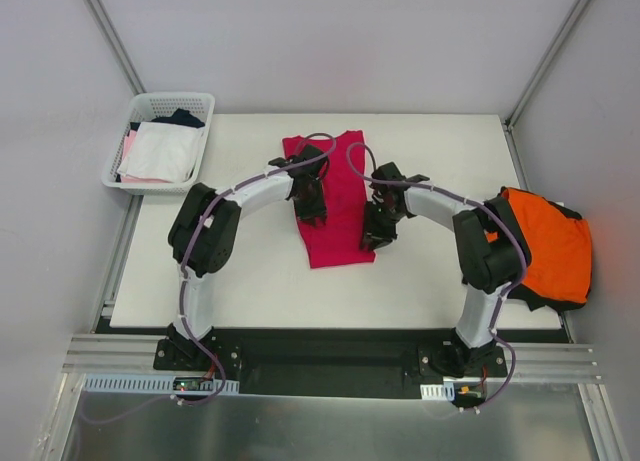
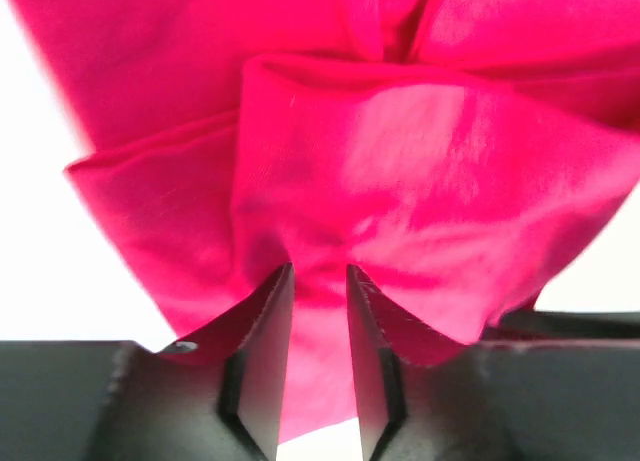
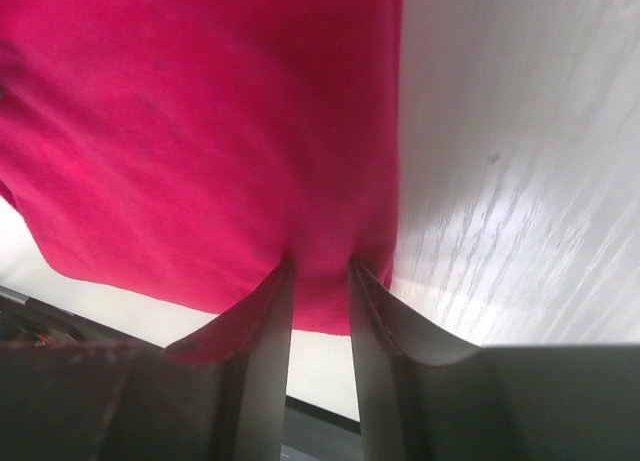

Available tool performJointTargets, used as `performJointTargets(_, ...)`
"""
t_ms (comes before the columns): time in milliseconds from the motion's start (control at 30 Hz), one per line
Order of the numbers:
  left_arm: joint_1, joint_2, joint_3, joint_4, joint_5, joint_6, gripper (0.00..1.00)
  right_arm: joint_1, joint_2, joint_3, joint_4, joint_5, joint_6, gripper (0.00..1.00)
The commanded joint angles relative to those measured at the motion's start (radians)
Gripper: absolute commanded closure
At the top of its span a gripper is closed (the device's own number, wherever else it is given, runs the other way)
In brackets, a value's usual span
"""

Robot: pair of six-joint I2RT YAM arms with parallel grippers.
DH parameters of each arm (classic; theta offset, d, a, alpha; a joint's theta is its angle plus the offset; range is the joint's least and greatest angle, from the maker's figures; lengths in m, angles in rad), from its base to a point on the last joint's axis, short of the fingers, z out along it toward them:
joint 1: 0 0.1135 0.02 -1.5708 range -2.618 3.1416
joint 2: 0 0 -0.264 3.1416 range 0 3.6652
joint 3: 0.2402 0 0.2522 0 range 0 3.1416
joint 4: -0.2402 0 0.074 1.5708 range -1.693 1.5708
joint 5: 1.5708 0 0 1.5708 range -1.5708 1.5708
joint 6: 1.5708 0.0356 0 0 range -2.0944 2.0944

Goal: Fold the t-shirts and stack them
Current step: Fold the tshirt

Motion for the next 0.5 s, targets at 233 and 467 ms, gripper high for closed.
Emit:
performJointTargets(233,-0.027,-0.275,-0.163,-0.011,-0.067,-0.017,0.69,0.045,-0.177,-0.045,-0.055,0.032,0.047,0.68)
performJointTargets(467,-0.087,-0.435,-0.305,-0.011,-0.105,-0.079,0.56,0.117,-0.287,-0.132,-0.052,0.074,0.079,0.54)
